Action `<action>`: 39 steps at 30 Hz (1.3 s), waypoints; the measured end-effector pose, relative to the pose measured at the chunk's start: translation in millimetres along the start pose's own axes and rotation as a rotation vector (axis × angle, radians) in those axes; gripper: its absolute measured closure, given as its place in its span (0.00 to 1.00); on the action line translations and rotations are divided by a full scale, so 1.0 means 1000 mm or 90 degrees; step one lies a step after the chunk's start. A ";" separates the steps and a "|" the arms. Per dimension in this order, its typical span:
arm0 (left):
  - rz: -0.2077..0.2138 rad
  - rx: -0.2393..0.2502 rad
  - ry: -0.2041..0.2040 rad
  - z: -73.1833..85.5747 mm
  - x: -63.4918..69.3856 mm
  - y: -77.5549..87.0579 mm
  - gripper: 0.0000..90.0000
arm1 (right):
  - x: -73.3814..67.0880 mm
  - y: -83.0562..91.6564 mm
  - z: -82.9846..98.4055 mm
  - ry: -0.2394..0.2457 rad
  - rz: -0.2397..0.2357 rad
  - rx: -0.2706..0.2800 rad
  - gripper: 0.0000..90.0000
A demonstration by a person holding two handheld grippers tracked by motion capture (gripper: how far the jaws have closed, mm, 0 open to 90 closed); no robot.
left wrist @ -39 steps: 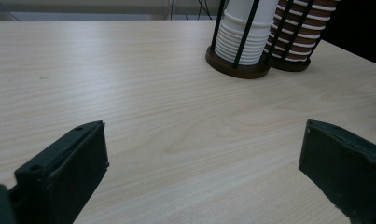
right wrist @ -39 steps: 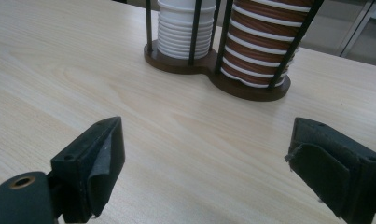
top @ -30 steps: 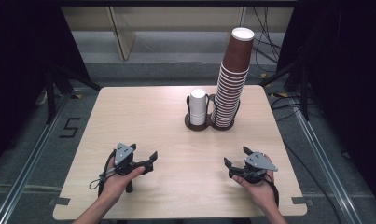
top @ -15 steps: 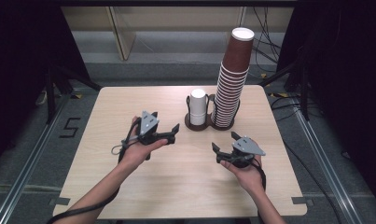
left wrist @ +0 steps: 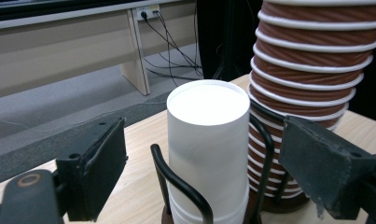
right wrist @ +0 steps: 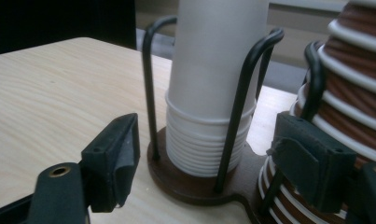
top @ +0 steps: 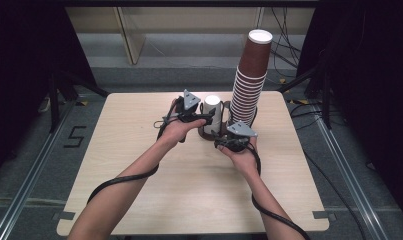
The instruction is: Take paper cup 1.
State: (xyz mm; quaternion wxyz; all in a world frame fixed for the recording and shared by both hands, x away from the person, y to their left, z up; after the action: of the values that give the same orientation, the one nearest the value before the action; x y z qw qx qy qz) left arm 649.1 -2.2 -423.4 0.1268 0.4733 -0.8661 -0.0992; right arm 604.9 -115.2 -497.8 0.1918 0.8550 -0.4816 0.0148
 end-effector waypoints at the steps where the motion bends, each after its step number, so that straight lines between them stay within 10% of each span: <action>1: -0.001 -0.001 -0.001 0.000 0.000 -0.003 0.16 | 0.001 -0.005 0.001 -0.004 0.004 -0.001 0.28; 39: 0.001 -0.025 -0.029 0.009 -0.001 -0.043 0.28 | -0.006 -0.054 0.008 -0.077 0.064 -0.061 0.39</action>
State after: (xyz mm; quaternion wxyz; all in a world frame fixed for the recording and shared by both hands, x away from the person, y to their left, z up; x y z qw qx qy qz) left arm 681.3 -23.9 -444.6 0.1167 0.4677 -0.8669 -0.1270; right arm 645.0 -87.8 -524.0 0.2023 0.8190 -0.5345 -0.0506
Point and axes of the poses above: each handheld gripper's, and its own axes: y roughly backward along the jaws, z roughly out of its underside, x roughly to its right, the point moved 7 cm from there along -y, roughly forward along the jaws, and after that the axes turned 10 degrees about y, right-handed, at the moved point
